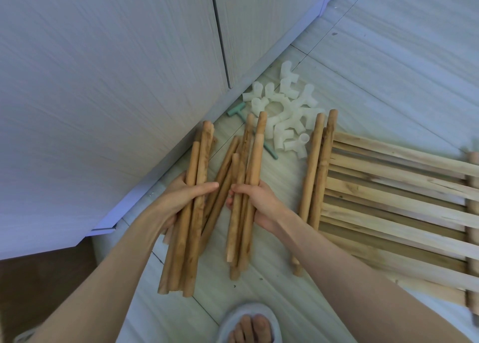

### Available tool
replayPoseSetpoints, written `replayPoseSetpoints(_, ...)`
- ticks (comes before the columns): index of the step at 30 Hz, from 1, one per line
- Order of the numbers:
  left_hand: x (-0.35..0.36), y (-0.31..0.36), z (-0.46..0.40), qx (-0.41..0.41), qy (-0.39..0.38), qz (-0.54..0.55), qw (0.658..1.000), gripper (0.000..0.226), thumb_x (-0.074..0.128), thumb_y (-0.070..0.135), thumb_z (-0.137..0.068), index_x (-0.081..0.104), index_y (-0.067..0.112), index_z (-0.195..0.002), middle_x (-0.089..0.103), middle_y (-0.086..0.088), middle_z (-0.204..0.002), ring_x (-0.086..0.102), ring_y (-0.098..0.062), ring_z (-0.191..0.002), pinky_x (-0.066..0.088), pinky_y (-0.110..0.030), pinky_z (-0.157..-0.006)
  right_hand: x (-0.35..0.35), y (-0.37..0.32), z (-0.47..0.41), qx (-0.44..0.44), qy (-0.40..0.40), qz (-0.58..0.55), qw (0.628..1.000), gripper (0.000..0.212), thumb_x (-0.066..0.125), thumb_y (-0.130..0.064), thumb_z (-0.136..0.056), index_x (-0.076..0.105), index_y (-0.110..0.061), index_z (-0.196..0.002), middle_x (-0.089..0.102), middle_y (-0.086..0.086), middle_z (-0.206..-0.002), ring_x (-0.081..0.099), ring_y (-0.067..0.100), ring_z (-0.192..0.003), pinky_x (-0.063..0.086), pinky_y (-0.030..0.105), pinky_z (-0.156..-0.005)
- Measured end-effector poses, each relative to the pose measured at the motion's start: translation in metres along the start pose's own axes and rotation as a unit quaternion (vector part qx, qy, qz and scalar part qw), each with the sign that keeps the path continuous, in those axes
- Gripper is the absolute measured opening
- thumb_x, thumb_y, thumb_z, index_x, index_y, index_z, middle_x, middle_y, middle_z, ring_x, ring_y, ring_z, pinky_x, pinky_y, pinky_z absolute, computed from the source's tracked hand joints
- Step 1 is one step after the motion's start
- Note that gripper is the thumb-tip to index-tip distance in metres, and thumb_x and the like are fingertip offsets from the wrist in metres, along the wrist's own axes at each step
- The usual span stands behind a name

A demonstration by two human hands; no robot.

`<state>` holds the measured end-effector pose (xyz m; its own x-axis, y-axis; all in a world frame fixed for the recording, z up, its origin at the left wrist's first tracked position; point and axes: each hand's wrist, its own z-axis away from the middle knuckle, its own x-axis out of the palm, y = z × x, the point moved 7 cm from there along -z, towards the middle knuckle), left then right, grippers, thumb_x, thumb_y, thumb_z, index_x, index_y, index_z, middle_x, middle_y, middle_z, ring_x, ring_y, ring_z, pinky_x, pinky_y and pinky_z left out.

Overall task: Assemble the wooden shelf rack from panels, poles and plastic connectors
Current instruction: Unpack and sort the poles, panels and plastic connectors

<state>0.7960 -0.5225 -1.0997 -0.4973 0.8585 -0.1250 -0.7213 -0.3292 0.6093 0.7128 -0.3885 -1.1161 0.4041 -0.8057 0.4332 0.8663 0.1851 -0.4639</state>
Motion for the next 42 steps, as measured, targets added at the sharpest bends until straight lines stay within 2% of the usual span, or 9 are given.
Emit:
replayPoseSetpoints(7, -0.007, -0.002, -0.002, 0.035, 0.046, -0.071, 0.996, 0.061, 0.084, 0.030, -0.064, 0.048, 0.022, -0.112, 0.065, -0.004, -0.094, 0.067, -0.015, -0.073, 0.053, -0.027, -0.058, -0.013, -0.005, 0.003, -0.045, 0.076, 0.056, 0.995, 0.022, 0.054, 0.004, -0.085, 0.050, -0.007, -0.104, 0.060, 0.012, -0.076, 0.062, 0.020, -0.058, 0.056, 0.031, -0.059)
replayPoseSetpoints(11, -0.013, 0.004, -0.003, 0.096, 0.131, -0.198, 0.967, 0.067, 0.082, 0.033, -0.066, 0.042, 0.021, -0.119, 0.058, 0.006, -0.098, 0.058, -0.016, -0.090, 0.046, -0.029, -0.076, -0.026, -0.012, 0.012, -0.105, 0.143, 0.128, 0.976, 0.028, 0.052, 0.002, -0.086, 0.048, -0.013, -0.109, 0.057, 0.012, -0.082, 0.058, 0.018, -0.058, 0.055, 0.031, -0.060)
replayPoseSetpoints(16, -0.015, 0.004, -0.004, 0.098, 0.170, -0.262, 0.945, 0.071, 0.080, 0.035, -0.068, 0.039, 0.016, -0.124, 0.055, 0.003, -0.098, 0.056, -0.023, -0.094, 0.044, -0.032, -0.079, -0.054, -0.028, 0.028, -0.149, 0.273, 0.275, 0.910, 0.015, 0.052, -0.013, -0.091, 0.045, -0.019, -0.102, 0.057, 0.001, -0.091, 0.061, 0.025, -0.094, 0.053, 0.043, -0.086)
replayPoseSetpoints(20, -0.013, -0.005, -0.005, 0.073, 0.167, -0.302, 0.936, 0.071, 0.078, 0.038, -0.070, 0.038, 0.014, -0.123, 0.058, -0.006, -0.110, 0.057, -0.029, -0.102, 0.048, -0.038, -0.084, -0.056, -0.023, 0.024, -0.084, 0.257, 0.339, 0.901, 0.026, 0.048, -0.014, -0.093, 0.042, -0.009, -0.118, 0.056, 0.012, -0.113, 0.056, 0.030, -0.108, 0.047, 0.045, -0.095)
replayPoseSetpoints(25, -0.011, -0.006, -0.004, 0.090, 0.158, -0.275, 0.944, 0.080, 0.082, 0.038, -0.065, 0.038, 0.015, -0.128, 0.057, -0.003, -0.113, 0.055, -0.023, -0.101, 0.045, -0.030, -0.082, -0.025, -0.011, 0.010, -0.081, 0.208, 0.265, 0.938, 0.019, 0.048, -0.011, -0.092, 0.042, -0.010, -0.110, 0.058, 0.016, -0.109, 0.060, 0.036, -0.101, 0.050, 0.051, -0.088)
replayPoseSetpoints(29, -0.014, -0.002, -0.004, 0.095, 0.151, -0.241, 0.954, 0.079, 0.084, 0.038, -0.063, 0.040, 0.015, -0.125, 0.054, 0.002, -0.108, 0.051, -0.015, -0.094, 0.042, -0.027, -0.079, -0.009, 0.005, 0.003, -0.059, 0.147, 0.158, 0.975, 0.020, 0.050, -0.006, -0.093, 0.044, -0.011, -0.111, 0.062, 0.012, -0.103, 0.065, 0.025, -0.090, 0.057, 0.044, -0.078)
replayPoseSetpoints(34, -0.016, 0.002, -0.005, 0.105, 0.136, -0.222, 0.960, 0.078, 0.085, 0.037, -0.062, 0.042, 0.017, -0.124, 0.054, 0.005, -0.106, 0.052, -0.013, -0.096, 0.041, -0.027, -0.081, -0.016, 0.008, 0.008, -0.064, 0.144, 0.177, 0.972, 0.025, 0.047, -0.003, -0.091, 0.039, -0.014, -0.112, 0.055, 0.011, -0.088, 0.055, 0.017, -0.064, 0.052, 0.029, -0.059)
replayPoseSetpoints(38, -0.018, 0.002, -0.006, 0.107, 0.138, -0.228, 0.958, 0.079, 0.085, 0.035, -0.063, 0.040, 0.018, -0.126, 0.052, 0.005, -0.107, 0.052, -0.016, -0.098, 0.044, -0.031, -0.086, -0.010, 0.008, 0.007, -0.072, 0.134, 0.189, 0.970, 0.028, 0.048, -0.005, -0.092, 0.037, -0.017, -0.116, 0.051, 0.010, -0.089, 0.052, 0.016, -0.064, 0.051, 0.028, -0.059)
replayPoseSetpoints(42, -0.025, 0.005, -0.006, 0.119, 0.152, -0.283, 0.939, 0.061, 0.082, 0.030, -0.067, 0.039, 0.023, -0.109, 0.054, 0.001, -0.102, 0.054, -0.020, -0.094, 0.048, -0.038, -0.085, 0.001, 0.005, 0.003, -0.067, 0.125, 0.160, 0.977, 0.027, 0.048, -0.002, -0.091, 0.039, -0.016, -0.113, 0.050, 0.008, -0.083, 0.051, 0.016, -0.063, 0.049, 0.028, -0.058)
